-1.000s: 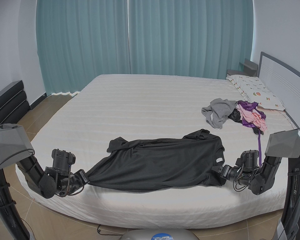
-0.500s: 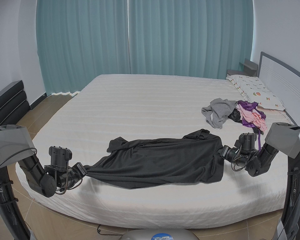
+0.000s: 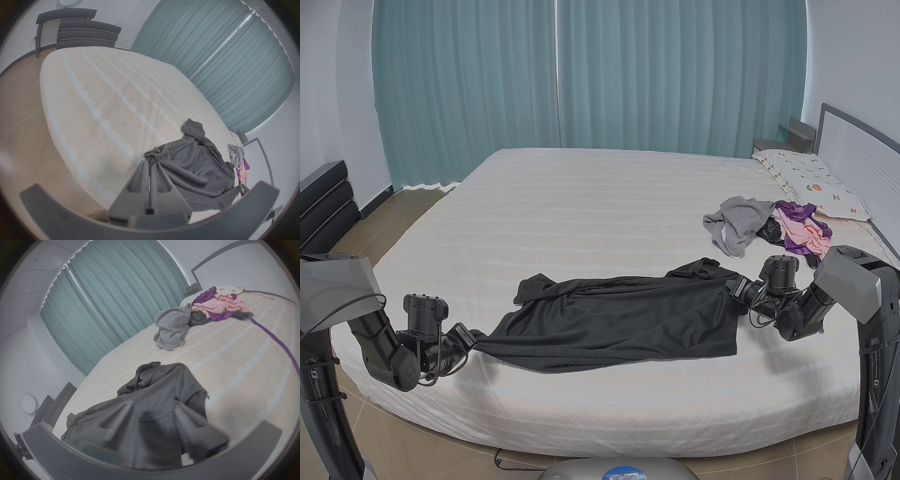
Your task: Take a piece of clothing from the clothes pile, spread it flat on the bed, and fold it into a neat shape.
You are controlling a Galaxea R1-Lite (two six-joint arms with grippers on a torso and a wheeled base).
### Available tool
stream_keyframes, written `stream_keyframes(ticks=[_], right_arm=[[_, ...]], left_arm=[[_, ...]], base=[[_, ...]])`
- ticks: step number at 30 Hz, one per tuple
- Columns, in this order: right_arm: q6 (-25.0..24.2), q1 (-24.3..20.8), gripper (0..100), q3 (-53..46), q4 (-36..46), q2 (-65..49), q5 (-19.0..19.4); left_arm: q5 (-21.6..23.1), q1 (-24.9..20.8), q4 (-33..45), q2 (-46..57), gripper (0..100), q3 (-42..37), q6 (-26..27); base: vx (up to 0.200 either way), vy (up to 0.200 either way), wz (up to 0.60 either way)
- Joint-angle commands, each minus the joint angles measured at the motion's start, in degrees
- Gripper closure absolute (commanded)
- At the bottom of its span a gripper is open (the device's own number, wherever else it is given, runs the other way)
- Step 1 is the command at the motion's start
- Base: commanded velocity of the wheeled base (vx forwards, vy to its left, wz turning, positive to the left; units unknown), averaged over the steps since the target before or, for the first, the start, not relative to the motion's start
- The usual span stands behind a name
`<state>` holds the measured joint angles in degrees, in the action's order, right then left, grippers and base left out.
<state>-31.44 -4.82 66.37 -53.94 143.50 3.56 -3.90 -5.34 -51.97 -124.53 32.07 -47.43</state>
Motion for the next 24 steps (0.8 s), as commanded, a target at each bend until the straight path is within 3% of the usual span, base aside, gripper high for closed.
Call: stream_keyframes(ticks=[1, 7, 16, 24], right_arm=[[-0.11, 0.16, 0, 0.52, -0.11, 1.52, 0.13], [-0.29, 2.0, 0, -4.4, -0.02, -4.54, 2.77], [0.33, 3.67, 0, -22.6, 0.07, -15.88, 13.49], [-0.64, 0.6, 0, -29.45, -0.11, -12.8, 13.49]], left_arm=[[0.91, 0.07, 0.03, -1.07, 100, 0.36, -0.91], [1.97, 0.51, 0.03, -1.16, 100, 0.36, -1.61], [1.97, 0.51, 0.03, -0.72, 100, 0.27, -1.61], [2.06, 0.51, 0.03, -0.63, 100, 0.01, -1.61]], base=[[0.0, 0.0, 0.0], [0.0, 0.0, 0.0], [0.0, 0.0, 0.0], [0.0, 0.0, 0.0]])
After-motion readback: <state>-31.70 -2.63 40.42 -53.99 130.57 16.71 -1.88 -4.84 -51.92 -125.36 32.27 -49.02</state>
